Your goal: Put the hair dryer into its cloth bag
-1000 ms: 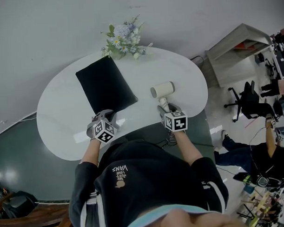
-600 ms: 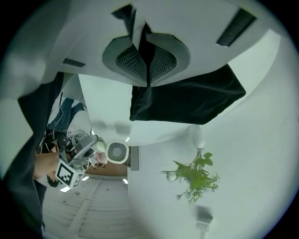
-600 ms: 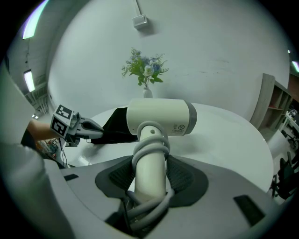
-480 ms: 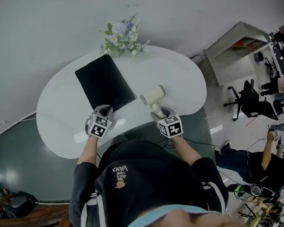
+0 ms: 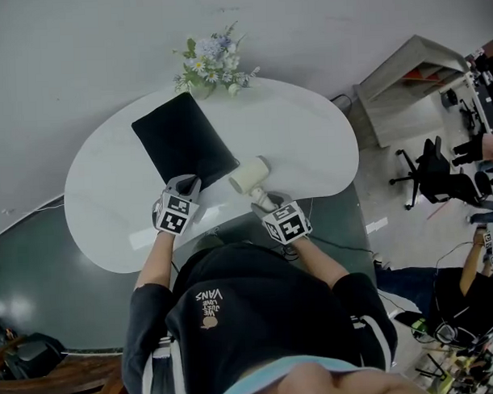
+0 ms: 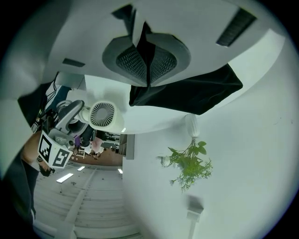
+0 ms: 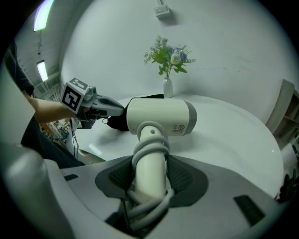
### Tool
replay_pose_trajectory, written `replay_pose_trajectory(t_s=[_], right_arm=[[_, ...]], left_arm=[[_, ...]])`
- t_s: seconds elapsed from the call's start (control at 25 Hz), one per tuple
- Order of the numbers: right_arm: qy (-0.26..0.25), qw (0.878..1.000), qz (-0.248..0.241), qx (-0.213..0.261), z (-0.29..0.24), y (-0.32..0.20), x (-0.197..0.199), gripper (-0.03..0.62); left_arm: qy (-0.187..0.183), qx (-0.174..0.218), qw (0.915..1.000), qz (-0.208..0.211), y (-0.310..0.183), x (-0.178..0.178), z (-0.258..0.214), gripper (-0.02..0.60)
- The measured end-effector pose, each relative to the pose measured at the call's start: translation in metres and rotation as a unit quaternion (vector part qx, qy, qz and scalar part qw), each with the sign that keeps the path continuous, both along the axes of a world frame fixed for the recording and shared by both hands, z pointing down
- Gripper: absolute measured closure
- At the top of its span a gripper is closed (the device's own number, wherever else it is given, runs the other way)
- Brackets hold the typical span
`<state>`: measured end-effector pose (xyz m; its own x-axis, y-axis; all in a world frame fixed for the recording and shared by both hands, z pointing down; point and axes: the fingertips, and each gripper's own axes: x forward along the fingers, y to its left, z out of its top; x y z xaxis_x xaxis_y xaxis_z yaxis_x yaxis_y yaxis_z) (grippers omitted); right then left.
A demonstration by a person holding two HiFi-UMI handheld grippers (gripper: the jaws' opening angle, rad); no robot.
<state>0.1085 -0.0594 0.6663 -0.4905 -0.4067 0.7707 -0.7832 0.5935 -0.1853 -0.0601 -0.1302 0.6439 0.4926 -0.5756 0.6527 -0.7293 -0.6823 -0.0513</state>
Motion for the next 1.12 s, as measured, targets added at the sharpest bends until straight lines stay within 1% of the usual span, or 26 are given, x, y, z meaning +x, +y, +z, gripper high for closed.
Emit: replay_pose_trajectory(t_s=[0.32,0.6,0.88,1.12], right_arm=[[0.021,0.997,-0.079,-0.016,0.01,0.018,-0.032,0.375],[0.029,0.991,-0.128,-0.025,0.016,0.018,-0.065,0.375],[0.033,0.989,-0.14,-0.031,0.019,0.001,-0.09,0.375],[0.029,0.989,-0.142,-0.036,0.017,-0.019,-0.109,0.375]], left_arm=[[0.022,0.004,0.9997,-0.008,-0.002,0.004,-0.011,0.545],[0.041,0.021,0.9989,0.002,-0.009,0.008,-0.027,0.545],[0.059,0.035,0.9974,0.023,-0.006,0.007,-0.041,0.545],[0.073,0.038,0.9952,0.054,0.0,0.003,-0.049,0.545]])
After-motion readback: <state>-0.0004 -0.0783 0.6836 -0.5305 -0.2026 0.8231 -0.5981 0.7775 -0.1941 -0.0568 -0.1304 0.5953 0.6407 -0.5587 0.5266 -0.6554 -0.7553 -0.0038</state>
